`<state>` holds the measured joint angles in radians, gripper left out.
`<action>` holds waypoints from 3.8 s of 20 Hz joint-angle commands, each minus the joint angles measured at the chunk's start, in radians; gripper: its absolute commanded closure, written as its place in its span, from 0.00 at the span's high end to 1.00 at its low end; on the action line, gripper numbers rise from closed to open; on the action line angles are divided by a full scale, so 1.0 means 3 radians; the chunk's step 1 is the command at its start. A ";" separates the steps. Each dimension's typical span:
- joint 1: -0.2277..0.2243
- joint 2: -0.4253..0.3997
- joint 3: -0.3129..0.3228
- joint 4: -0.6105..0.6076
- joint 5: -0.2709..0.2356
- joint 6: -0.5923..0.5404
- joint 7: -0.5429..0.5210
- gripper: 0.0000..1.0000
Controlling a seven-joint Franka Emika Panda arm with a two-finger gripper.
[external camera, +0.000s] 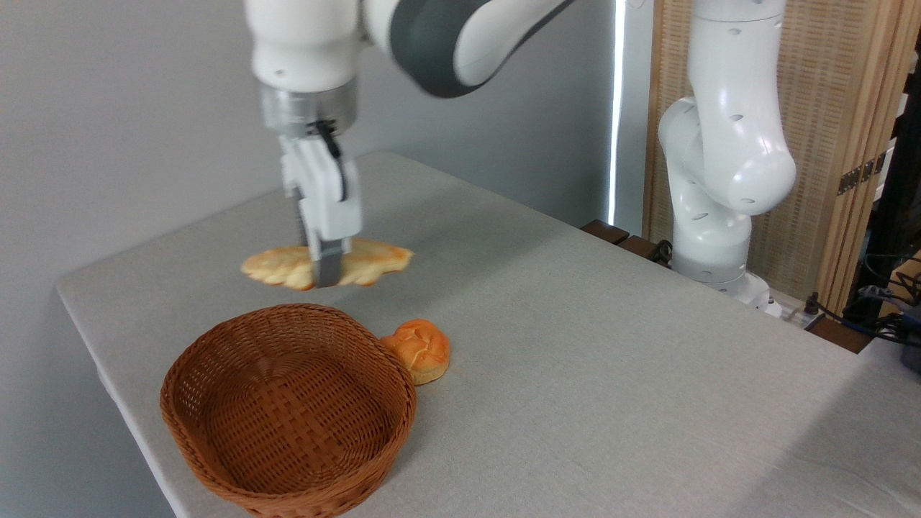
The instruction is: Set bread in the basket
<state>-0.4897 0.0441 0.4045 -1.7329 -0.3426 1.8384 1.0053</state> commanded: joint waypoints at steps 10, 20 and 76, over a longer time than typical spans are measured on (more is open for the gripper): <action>-0.0040 0.0686 -0.0116 0.0356 -0.0198 0.0677 -0.0615 0.43; -0.0045 0.0773 -0.0178 0.0356 -0.0182 0.0821 -0.0718 0.86; 0.1003 -0.0342 -0.0893 0.0275 0.1081 -0.0662 -0.1204 1.00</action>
<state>-0.1897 -0.0626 0.1725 -1.6356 -0.0443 1.6386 0.6478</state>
